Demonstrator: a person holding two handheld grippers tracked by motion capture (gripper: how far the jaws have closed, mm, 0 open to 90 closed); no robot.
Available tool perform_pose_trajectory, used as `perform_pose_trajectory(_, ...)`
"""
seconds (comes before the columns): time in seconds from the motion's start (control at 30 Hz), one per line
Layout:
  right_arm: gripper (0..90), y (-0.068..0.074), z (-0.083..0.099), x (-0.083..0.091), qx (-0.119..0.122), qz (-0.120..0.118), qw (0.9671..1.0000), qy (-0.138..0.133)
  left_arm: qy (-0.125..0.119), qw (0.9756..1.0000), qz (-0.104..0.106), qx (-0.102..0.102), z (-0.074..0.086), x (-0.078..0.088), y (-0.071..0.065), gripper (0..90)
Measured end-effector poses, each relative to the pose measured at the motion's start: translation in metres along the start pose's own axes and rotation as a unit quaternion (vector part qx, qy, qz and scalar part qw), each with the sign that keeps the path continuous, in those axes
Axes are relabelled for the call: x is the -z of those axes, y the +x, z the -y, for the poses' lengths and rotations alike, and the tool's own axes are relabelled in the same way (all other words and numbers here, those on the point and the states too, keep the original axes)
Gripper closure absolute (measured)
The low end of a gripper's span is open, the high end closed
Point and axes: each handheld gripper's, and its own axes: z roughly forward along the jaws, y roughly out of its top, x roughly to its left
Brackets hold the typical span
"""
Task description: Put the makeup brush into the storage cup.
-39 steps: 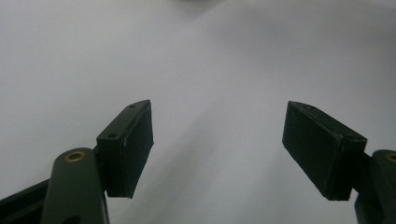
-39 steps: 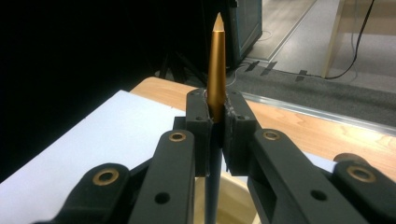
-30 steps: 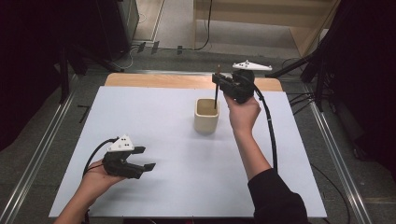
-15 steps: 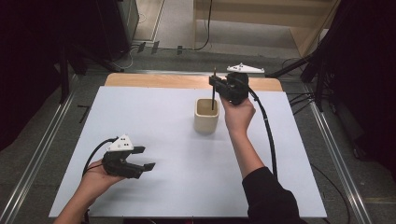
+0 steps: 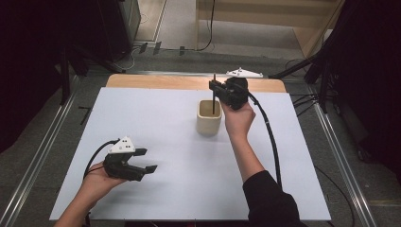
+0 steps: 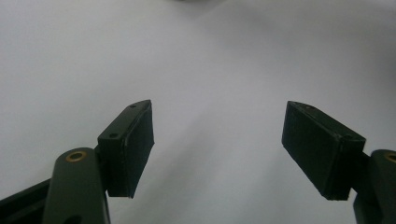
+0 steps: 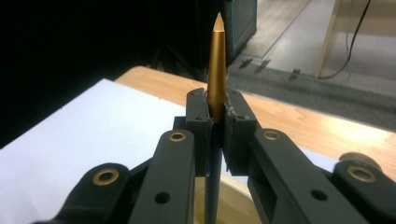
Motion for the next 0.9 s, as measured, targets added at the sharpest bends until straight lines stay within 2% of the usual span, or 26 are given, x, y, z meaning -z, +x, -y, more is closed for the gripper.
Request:
perform_pose_trajectory(0.13,83.2,-0.003,0.007,-0.002,-0.006,0.000,0.9999,0.011,0.000,1.0000,-0.001,0.000,0.000,0.000,0.000,25.9)
perform_pose_trajectory(0.27,83.2,-0.003,0.011,-0.003,-0.009,-0.001,0.9999,0.008,0.001,1.0000,0.001,0.000,0.000,0.000,0.000,25.9)
perform_pose_trajectory(0.9,83.0,0.000,0.023,-0.009,-0.002,-0.005,0.9998,0.020,0.002,1.0000,0.001,0.000,0.000,0.000,0.000,25.9)
